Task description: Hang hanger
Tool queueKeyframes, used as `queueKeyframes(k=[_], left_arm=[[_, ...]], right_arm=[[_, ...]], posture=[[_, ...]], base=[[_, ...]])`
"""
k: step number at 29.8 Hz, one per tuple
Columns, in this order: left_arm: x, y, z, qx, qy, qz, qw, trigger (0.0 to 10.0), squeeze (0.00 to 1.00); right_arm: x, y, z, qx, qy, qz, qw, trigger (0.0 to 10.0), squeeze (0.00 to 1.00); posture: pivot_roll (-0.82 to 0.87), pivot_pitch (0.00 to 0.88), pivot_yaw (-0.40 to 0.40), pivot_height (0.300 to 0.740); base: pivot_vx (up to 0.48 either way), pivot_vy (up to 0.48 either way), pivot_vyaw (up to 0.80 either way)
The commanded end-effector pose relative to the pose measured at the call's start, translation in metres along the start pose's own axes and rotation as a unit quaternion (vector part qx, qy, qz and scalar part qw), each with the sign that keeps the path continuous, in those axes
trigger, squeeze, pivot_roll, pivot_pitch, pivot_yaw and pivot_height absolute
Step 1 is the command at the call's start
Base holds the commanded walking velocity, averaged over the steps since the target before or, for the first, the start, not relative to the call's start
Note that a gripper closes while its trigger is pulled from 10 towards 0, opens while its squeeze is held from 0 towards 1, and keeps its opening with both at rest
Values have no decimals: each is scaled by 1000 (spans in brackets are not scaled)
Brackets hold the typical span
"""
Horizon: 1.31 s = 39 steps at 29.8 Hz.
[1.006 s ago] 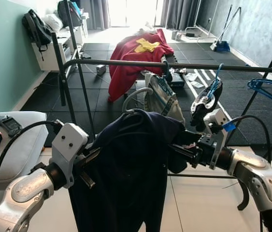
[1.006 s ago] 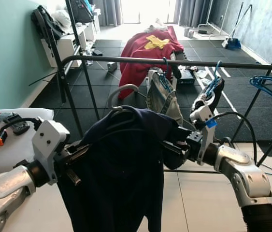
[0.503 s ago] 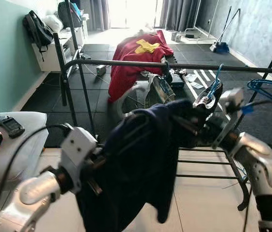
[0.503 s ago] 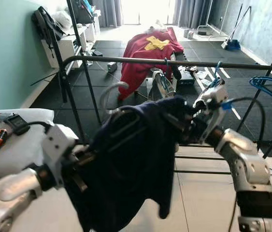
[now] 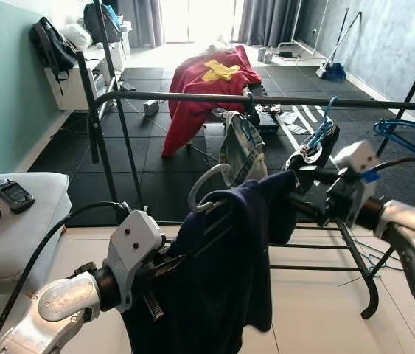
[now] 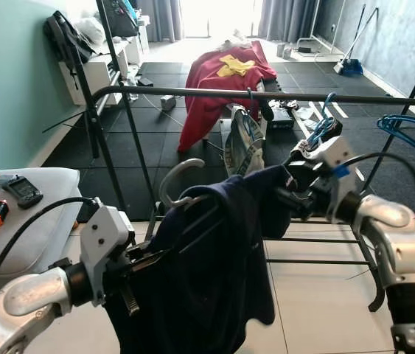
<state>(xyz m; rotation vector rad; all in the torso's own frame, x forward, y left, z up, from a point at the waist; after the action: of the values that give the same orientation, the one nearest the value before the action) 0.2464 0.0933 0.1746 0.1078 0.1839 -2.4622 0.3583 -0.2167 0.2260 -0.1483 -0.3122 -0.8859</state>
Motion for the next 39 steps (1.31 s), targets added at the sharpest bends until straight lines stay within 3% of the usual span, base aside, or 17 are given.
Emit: queueKeyframes(k=[1,7,8,9,10,11,12,13,14,16,17,21,26,33,34,35,39], left_arm=[[0,-3,8,11,26,-3,1000,10000,0],[-4,-3,4,3,25,6,1000,10000,0],[-6,-2,4,2,25,12,1000,10000,0],[-6,-2,4,2,25,12,1000,10000,0],[-8,0,5,5,24,19,1000,10000,0],[-8,0,5,5,24,19,1000,10000,0],[-11,2,7,10,23,27,999,10000,0],[-11,2,7,10,23,27,999,10000,0],[-12,6,11,17,21,34,999,10000,0],[-12,6,11,17,21,34,999,10000,0],[-12,9,15,26,17,36,999,10000,0],[-9,14,23,45,11,35,998,10000,0],[-6,17,32,63,6,30,998,10000,0],[7,17,44,89,-3,4,996,10000,0],[9,17,49,97,-5,-2,995,10000,0],[11,17,53,105,-9,-7,994,10000,0],[12,16,55,111,-11,-11,994,10000,0]], right_arm=[[3,-1,7,28,15,-7,999,10000,0],[24,-8,35,124,68,-46,989,10000,0],[14,-7,36,130,79,-13,988,10000,0],[14,-7,36,130,79,-13,988,10000,0],[-9,-6,33,118,74,48,989,10000,0],[-9,-6,33,118,74,48,989,10000,0],[-33,-5,27,103,75,107,986,10000,0],[-33,-5,27,103,75,107,986,10000,0],[-56,-4,22,93,81,156,980,10000,0],[-56,-4,22,93,81,156,980,10000,0],[-74,1,19,86,85,184,975,10000,0],[-94,10,10,72,84,207,972,10000,0],[-97,20,1,52,71,192,977,10000,0],[-80,38,-9,22,33,114,993,10000,0],[-77,40,-10,16,29,99,995,8510,0],[-74,41,-11,14,27,87,996,5098,0],[-72,42,-11,12,26,81,996,5098,0]], posture=[[-49,0,0,740],[-51,0,4,740],[-53,0,5,740],[-53,0,5,740],[-53,0,7,740],[-53,0,7,740],[-53,0,8,740],[-53,0,8,740],[-53,0,10,740],[-53,0,10,740],[-55,0,13,740],[-51,0,10,740],[-47,0,7,740],[-43,0,4,740],[-41,0,3,740],[-41,0,4,740],[-41,0,4,740]], base=[[0,0,0],[0,0,0],[0,0,0],[0,0,0],[0,0,0],[0,0,0],[0,0,0],[0,0,0],[0,0,0],[0,0,0],[0,0,0],[0,0,0],[0,0,0],[0,0,0],[0,0,0],[0,0,0],[0,0,0]])
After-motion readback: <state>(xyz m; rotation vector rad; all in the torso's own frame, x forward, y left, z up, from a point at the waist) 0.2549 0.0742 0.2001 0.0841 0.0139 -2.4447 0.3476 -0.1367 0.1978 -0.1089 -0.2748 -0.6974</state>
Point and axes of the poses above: a point about 5 cm out from each wrist's last joint towards the gripper, its own y axis pointing out of the wrist towards the gripper, its own z axis along the axis of the wrist's last joint, x = y × z, the point moved 5 cm from there along y, pointing out of the wrist towards the gripper, and after that the axes turned 7 degrees about -y, right-handed, at the moved point
